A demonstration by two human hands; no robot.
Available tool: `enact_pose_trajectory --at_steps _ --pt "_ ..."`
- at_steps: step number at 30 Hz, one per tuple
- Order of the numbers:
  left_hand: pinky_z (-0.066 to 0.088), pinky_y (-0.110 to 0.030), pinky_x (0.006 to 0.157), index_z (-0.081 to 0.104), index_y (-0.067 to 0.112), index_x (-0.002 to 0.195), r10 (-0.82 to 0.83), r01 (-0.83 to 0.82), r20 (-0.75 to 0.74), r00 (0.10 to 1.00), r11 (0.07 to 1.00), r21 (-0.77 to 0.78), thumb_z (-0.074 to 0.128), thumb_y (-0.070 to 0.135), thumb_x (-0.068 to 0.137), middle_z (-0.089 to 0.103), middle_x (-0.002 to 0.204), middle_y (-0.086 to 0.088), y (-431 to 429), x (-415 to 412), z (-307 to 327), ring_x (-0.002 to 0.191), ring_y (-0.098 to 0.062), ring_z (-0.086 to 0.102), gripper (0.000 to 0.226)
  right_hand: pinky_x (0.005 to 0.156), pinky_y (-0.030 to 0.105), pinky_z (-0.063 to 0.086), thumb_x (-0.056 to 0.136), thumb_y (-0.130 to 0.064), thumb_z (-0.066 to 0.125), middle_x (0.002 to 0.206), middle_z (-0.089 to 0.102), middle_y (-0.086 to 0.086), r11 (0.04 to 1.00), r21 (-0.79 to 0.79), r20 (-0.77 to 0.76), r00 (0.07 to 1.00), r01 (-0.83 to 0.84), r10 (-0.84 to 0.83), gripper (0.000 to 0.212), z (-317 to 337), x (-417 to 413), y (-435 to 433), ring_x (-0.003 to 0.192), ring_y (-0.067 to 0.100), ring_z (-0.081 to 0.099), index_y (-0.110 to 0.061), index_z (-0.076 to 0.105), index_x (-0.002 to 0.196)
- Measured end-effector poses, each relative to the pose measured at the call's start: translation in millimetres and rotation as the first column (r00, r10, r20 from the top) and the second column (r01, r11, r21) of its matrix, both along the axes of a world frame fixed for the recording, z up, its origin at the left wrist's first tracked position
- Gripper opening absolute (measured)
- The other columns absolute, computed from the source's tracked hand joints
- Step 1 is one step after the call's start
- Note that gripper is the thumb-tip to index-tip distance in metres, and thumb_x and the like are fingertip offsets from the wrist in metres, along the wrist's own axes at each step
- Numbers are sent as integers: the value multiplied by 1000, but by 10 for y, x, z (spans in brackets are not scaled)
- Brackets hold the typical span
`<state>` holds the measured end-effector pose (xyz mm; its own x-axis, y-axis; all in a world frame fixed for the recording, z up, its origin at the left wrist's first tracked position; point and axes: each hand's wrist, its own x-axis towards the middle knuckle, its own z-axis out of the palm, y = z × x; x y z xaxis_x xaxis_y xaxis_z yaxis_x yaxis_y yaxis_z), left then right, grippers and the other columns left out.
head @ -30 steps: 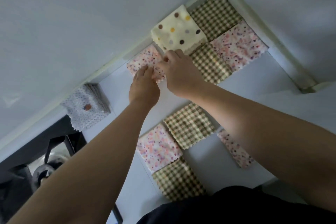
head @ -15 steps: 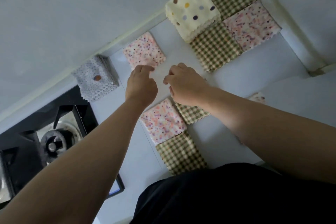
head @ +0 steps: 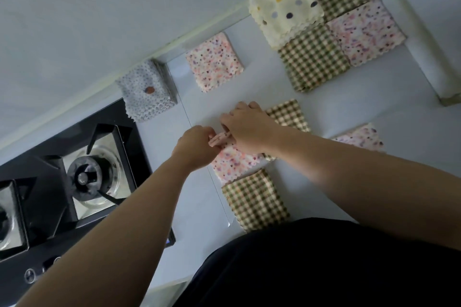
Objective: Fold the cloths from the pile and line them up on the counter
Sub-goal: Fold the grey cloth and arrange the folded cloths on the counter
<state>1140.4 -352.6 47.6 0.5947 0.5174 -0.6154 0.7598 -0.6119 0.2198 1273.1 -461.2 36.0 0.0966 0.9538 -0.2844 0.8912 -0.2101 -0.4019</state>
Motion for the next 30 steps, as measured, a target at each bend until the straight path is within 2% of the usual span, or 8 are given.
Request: enact_pose_trajectory --at_steps 2,4,6,9,17,22,27,30 --pt "48 -30 67 63 20 84 82 -80 18 997 994 -80 71 34 83 67 86 3 81 31 113 80 -17 62 16 78 39 49 97 -34 57 95 63 3 990 -26 -292 946 141 -142 22 84 29 -31 87 24 61 -18 47 110" --pt "43 -28 61 65 14 85 184 -173 56 981 972 -161 75 26 80 67 79 0 142 86 255 74 -17 60 17 58 36 56 91 -34 68 93 63 2 927 -146 -606 710 344 -359 37 195 90 -75 70 21 65 -20 47 118" --pt "36 -28 58 65 11 84 283 -252 103 954 938 -240 79 17 77 65 74 -3 171 159 379 69 -18 55 17 52 24 50 85 -39 75 86 61 -5 858 -228 -679 556 461 -479 41 294 201 -143 68 10 63 -21 55 115" --pt "45 -30 66 68 11 88 428 -318 169 888 836 -446 83 14 74 70 81 -6 82 333 509 73 -20 63 21 53 16 38 91 -38 68 67 58 -10 817 -231 -588 593 528 -550 26 395 480 -338 58 1 54 -20 57 76" --pt "61 -42 77 72 9 95 503 -297 78 861 621 -725 77 6 83 76 95 -13 -930 1031 290 87 -28 74 13 65 42 61 92 -31 70 80 68 11 678 -534 -530 424 506 -734 27 697 1300 -1427 64 22 65 -10 61 106" --pt "62 -35 70 67 0 108 473 -417 -206 857 399 -816 73 -3 84 74 103 -16 -1516 1293 105 87 -27 74 25 68 33 61 90 -23 73 99 69 11 580 -596 -244 563 555 -789 27 555 1495 -1951 80 21 69 -3 67 107" --pt "63 -35 66 67 0 100 377 -389 -189 907 574 -720 75 0 83 71 101 -17 -1708 1413 -18 83 -27 73 19 72 39 63 86 -23 77 95 70 11 488 -625 -191 487 609 -852 25 381 1432 -2166 79 23 71 -5 69 102" --pt "63 -35 65 67 2 94 339 -374 -190 921 642 -670 77 5 82 72 93 -18 -1747 1405 -94 76 -26 73 16 79 40 60 85 -31 77 100 69 9 513 -589 -117 562 625 -819 31 308 1387 -2171 84 22 68 -7 68 103"
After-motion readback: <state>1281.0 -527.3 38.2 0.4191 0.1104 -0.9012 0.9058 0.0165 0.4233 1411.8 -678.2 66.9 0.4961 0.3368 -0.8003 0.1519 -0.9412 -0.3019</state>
